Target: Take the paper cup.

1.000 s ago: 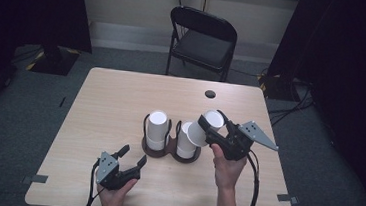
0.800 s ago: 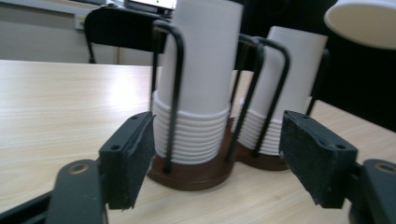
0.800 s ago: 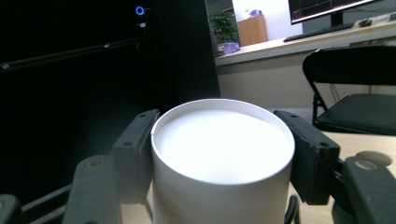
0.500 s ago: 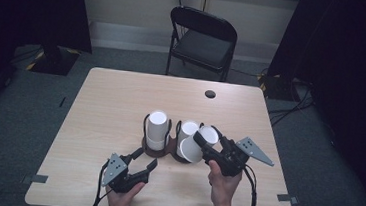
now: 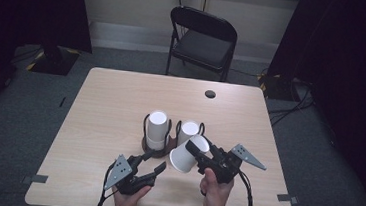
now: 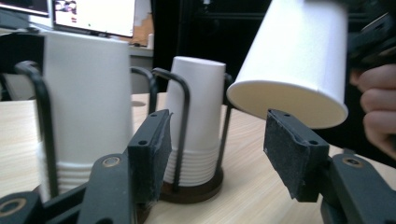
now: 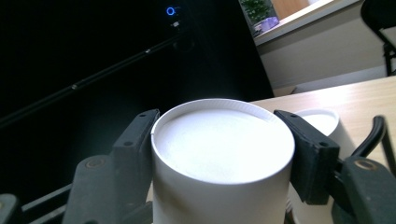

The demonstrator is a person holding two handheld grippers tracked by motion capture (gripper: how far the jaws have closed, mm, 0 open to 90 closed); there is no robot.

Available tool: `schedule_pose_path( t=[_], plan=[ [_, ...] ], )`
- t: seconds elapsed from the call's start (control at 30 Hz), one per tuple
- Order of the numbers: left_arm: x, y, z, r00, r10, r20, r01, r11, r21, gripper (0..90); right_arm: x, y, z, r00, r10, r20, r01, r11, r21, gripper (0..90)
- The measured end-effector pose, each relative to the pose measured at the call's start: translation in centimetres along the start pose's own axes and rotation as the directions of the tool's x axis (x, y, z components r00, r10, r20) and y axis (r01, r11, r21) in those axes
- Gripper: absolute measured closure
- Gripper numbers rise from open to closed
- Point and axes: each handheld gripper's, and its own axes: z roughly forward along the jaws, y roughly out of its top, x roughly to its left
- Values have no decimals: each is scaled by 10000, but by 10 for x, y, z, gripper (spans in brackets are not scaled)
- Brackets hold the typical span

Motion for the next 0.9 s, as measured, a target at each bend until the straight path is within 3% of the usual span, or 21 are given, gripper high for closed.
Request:
schedule_pose_path(
  t=[0.23,0.33,0.4,0.6,0.67,0.7,0.9],
  plan=[
    [-5,2,7,9982,107,583,-99,9999,-140,470,-3,-8,-1,9927,1028,-638,-1026,9947,55,342],
    [-7,3,10,9973,-133,728,146,9997,-183,512,-3,-11,0,9876,1339,-816,-1330,9910,166,342],
    [-10,3,13,9988,27,499,-21,9999,-127,573,-4,-14,1,9837,1537,-928,-1521,9881,242,342],
    [-14,-1,19,9983,149,568,-142,9998,-132,611,-3,-18,5,9734,2036,-1051,-2000,9788,445,342],
    [-14,0,21,9983,80,577,-70,9998,-172,625,-3,-20,7,9671,2258,-1171,-2203,9737,580,342],
    [-14,1,23,9984,-204,519,216,9995,-240,643,-3,-20,8,9662,2292,-1177,-2229,9727,645,342],
    [-17,5,21,9995,263,181,-255,9988,-424,707,-2,-24,13,9584,2493,-1392,-2382,9669,915,341]
  ],
)
